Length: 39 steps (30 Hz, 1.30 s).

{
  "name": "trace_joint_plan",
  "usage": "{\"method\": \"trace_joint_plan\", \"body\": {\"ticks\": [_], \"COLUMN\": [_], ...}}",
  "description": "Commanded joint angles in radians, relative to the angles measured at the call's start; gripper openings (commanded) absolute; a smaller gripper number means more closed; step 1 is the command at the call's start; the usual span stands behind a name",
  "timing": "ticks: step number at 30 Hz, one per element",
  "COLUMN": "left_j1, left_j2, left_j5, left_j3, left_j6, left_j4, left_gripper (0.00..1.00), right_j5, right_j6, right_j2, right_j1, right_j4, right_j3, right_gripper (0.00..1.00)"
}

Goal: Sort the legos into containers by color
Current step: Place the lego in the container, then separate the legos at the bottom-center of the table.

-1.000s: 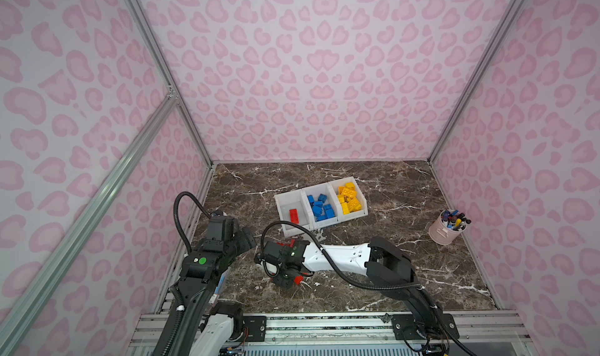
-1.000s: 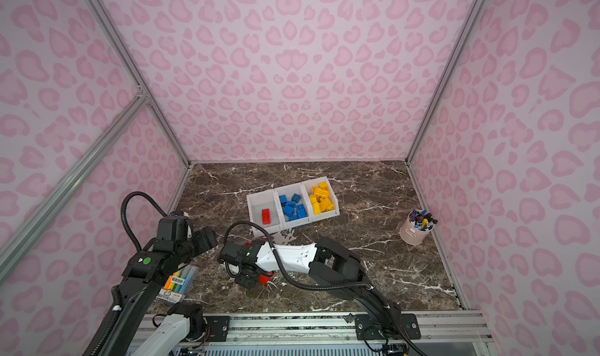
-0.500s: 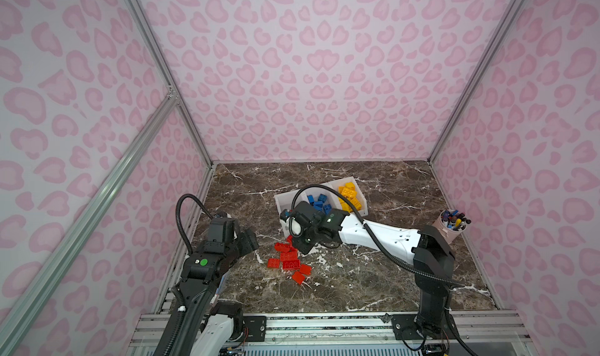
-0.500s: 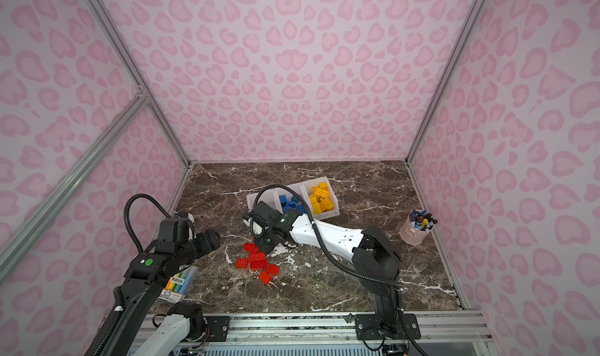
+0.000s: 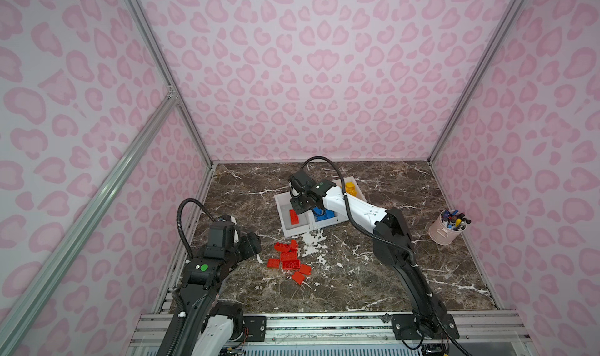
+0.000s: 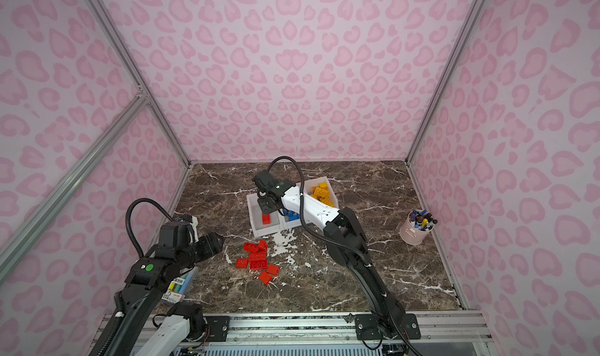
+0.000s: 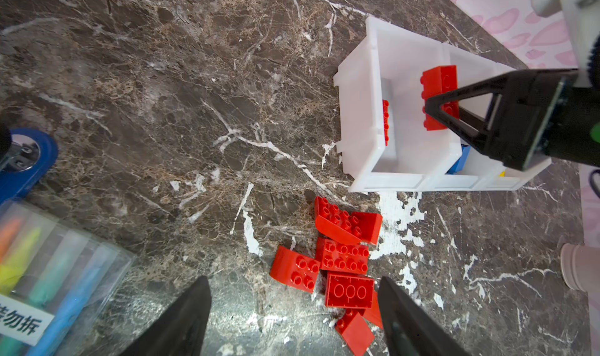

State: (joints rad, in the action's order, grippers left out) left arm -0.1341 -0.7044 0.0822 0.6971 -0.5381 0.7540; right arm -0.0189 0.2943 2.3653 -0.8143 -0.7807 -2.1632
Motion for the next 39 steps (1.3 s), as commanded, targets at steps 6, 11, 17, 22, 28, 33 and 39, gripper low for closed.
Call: {"method": "trace_joint_plan", "body": {"ticks": [6, 11, 17, 22, 28, 33, 39], "left_j1": [-0.004, -0.015, -0.102, -0.282, -0.417, -0.487, -0.535], "left_j2": [-0.009, -0.031, -0.105, -0.207, -0.321, -0.44, -0.587], "left_j5": [0.031, 0.042, 0.047, -0.015, -0.037, -0.041, -0.052], "left_j3": [-0.002, 0.009, 0.051, 0.068, 0.053, 0.071, 0.118], "left_j6": [0.008, 0.023, 0.071, 0.058, -0.001, 0.005, 0.059], "left_j4": [-0.016, -0.023, -0.019, -0.032, -0.107, -0.169, -0.175], "left_gripper": [0.82, 0.81, 0.76, 0.76, 0.74, 0.74, 0.73], "right_j5": [-0.072, -0.064, -0.044, 0.013, 0.036, 0.042, 0.05], "right_j6": [0.066, 0.063, 0.07, 0.118, 0.155, 0.178, 0.201], "right_j2": [0.002, -0.071, -0.286, -0.496, -0.687, -0.774, -0.811], "right_j1": [-0.022, -0.022, -0.016, 0.026, 0.077, 0.1, 0.11], "right_j4": [-0.08, -0.068, 0.017, 0.143, 0.207, 0.234, 0.253], "right_j3": [-0.032, -0.017, 0.133, 0.425, 0.727, 0.876, 0.946], "right_gripper": [0.48, 0.51, 0.52, 0.53, 0.53, 0.53, 0.53]}}
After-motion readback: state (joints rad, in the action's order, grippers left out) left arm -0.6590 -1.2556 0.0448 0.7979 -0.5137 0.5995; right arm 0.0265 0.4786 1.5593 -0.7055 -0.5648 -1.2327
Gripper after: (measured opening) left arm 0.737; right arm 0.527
